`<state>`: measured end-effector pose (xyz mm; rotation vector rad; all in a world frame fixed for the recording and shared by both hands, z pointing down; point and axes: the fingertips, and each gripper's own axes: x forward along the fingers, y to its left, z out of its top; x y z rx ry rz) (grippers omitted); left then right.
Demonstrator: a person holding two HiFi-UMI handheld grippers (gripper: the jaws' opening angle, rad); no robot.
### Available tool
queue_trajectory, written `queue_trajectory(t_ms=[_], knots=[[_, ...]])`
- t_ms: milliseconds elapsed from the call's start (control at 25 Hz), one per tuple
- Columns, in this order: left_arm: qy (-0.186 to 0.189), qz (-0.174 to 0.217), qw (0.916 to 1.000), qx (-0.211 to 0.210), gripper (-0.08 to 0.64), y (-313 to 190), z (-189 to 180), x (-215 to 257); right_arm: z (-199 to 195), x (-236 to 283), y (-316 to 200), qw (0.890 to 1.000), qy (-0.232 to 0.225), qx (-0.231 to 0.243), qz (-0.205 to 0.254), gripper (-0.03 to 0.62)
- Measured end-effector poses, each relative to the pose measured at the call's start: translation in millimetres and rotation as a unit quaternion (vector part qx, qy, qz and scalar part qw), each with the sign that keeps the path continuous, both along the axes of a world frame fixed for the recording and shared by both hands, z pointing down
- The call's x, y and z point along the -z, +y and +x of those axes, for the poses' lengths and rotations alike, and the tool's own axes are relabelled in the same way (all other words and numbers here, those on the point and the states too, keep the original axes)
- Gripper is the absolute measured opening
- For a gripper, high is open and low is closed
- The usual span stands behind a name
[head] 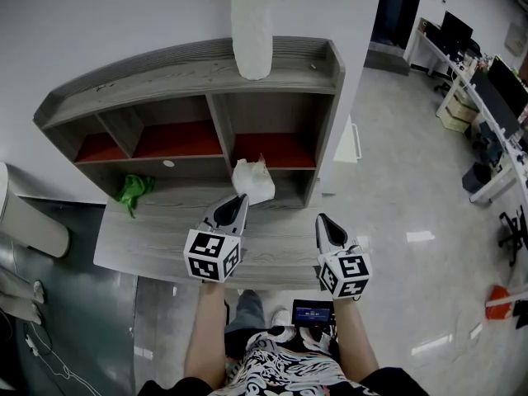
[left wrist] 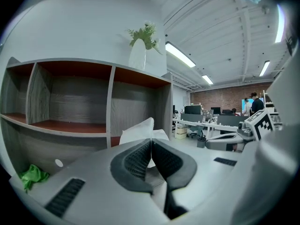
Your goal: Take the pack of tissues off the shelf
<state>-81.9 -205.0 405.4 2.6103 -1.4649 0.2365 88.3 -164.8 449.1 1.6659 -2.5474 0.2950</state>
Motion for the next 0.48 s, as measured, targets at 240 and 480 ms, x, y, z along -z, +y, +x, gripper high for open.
queue_trajectory(t_ms=[240, 480], knots=[[-0.002, -0.006, 1.0, -0.006, 0.009, 6, 2, -9, 1, -7, 5, 1.0, -0.001, -0.003, -0.007, 0.003], [0.0, -0.01, 0.9999, -0.009, 0.009, 12, 0, -20, 2, -16, 11, 1.0, 0.001, -0.007, -0.018, 0.003]])
